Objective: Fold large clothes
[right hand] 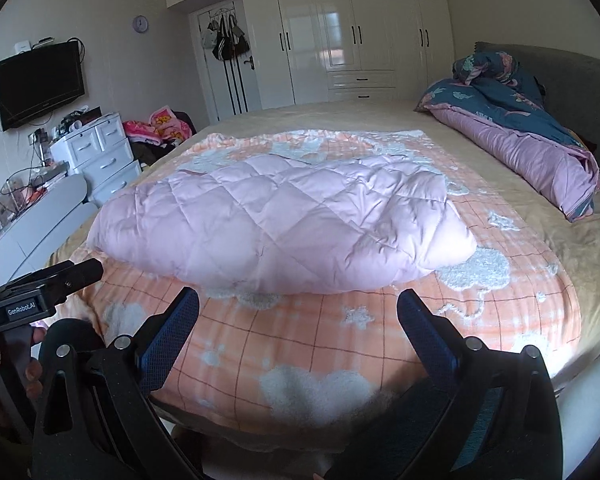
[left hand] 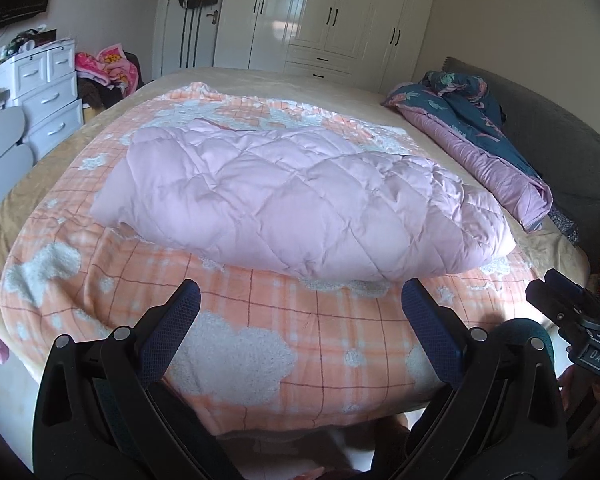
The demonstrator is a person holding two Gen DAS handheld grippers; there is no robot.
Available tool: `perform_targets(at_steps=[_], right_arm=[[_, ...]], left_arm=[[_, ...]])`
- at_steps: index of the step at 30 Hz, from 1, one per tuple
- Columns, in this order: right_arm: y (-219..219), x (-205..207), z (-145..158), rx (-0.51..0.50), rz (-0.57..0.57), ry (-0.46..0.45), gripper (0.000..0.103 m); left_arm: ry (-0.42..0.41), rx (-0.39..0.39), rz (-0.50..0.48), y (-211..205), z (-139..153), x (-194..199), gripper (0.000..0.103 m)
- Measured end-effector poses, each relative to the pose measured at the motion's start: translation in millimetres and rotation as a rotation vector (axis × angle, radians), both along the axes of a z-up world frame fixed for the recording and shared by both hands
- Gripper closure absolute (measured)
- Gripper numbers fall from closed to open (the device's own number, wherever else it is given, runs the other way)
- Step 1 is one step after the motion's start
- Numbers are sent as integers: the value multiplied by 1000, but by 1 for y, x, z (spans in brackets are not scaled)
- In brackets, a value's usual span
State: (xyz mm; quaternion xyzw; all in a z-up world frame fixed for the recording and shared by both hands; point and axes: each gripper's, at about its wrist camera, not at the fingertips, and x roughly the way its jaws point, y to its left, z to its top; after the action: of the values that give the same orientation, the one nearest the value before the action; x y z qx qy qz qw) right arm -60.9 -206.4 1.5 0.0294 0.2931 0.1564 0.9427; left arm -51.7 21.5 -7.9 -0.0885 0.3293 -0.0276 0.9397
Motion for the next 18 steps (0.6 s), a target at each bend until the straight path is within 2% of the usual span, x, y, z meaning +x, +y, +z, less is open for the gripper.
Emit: perform_targets(at_steps=[18], right_arm=[[3,-4,10,-11,19,-18,4]], left_arm=[[-9,17,13,3,7,-2,9]])
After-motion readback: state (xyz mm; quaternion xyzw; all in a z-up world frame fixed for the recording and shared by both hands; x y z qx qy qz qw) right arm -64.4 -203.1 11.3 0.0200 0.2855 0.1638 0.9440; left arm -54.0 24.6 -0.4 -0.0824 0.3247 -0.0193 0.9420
